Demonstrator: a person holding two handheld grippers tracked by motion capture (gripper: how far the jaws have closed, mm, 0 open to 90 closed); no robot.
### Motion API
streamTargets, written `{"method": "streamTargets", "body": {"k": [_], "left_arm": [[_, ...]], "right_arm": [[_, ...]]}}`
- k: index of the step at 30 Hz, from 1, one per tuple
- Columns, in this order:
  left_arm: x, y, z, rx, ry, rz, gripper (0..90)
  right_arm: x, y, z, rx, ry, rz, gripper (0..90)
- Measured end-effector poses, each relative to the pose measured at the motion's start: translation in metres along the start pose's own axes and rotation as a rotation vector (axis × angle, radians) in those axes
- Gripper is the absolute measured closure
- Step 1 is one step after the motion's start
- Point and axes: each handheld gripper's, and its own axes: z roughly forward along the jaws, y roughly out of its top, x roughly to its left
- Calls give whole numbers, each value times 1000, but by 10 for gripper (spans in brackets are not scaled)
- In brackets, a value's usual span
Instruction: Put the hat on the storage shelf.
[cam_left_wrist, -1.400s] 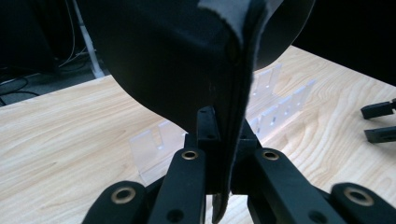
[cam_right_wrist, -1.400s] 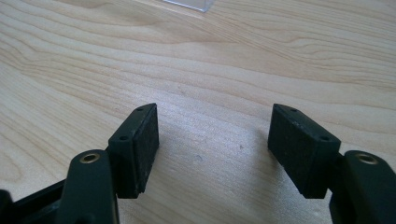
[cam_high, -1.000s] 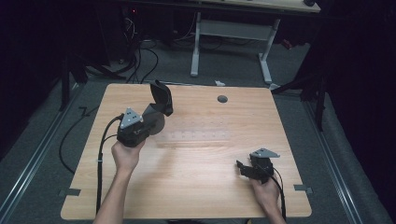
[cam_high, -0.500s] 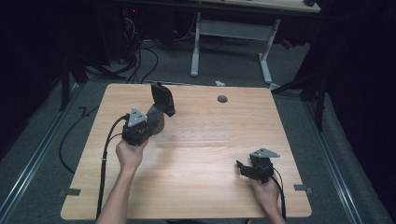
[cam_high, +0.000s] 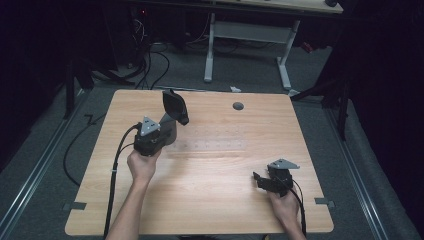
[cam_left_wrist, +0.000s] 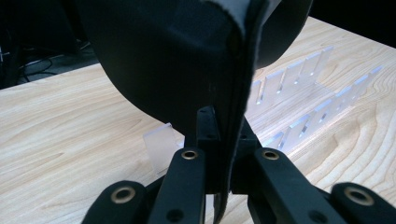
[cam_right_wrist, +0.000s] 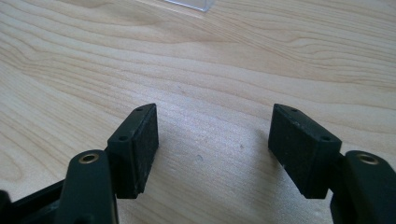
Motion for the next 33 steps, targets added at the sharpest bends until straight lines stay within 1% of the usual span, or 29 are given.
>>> {"method": "streamTargets", "body": {"k": [6, 9, 11, 13, 15, 17, 20, 24, 25, 27, 30, 31, 33], "left_arm": [[0, -3, 2, 3, 4, -2, 863], [1, -7, 4, 16, 7, 9, 862], [1, -7, 4, 17, 7, 9, 861], [2, -8, 4, 22, 9, 6, 860], [4, -10, 4, 22, 11, -9, 859], [5, -11, 4, 24, 11, -8, 858], [7, -12, 2, 25, 10, -23, 857], [8, -13, 1, 31, 8, -24, 855], [8, -14, 1, 38, 11, -17, 853], [8, -14, 1, 38, 12, -17, 851], [8, -14, 0, 45, 14, -15, 833], [8, -13, -1, 49, 15, -18, 810], [9, -13, -3, 57, 21, -9, 799]], "right_arm": [[0, 0, 0, 0, 0, 0, 335], [0, 0, 0, 0, 0, 0, 335], [0, 0, 0, 0, 0, 0, 334], [0, 0, 0, 0, 0, 0, 334], [0, 0, 0, 0, 0, 0, 333], [0, 0, 0, 0, 0, 0, 333], [0, 0, 0, 1, 0, 0, 332], [0, 0, 0, 1, 1, 0, 332], [0, 0, 0, 1, 1, -1, 332], [0, 0, 0, 2, 0, 1, 332], [0, 0, 0, 2, 0, 0, 332], [0, 0, 0, 1, 0, 0, 332], [0, 0, 0, 1, 0, 1, 332]]}}
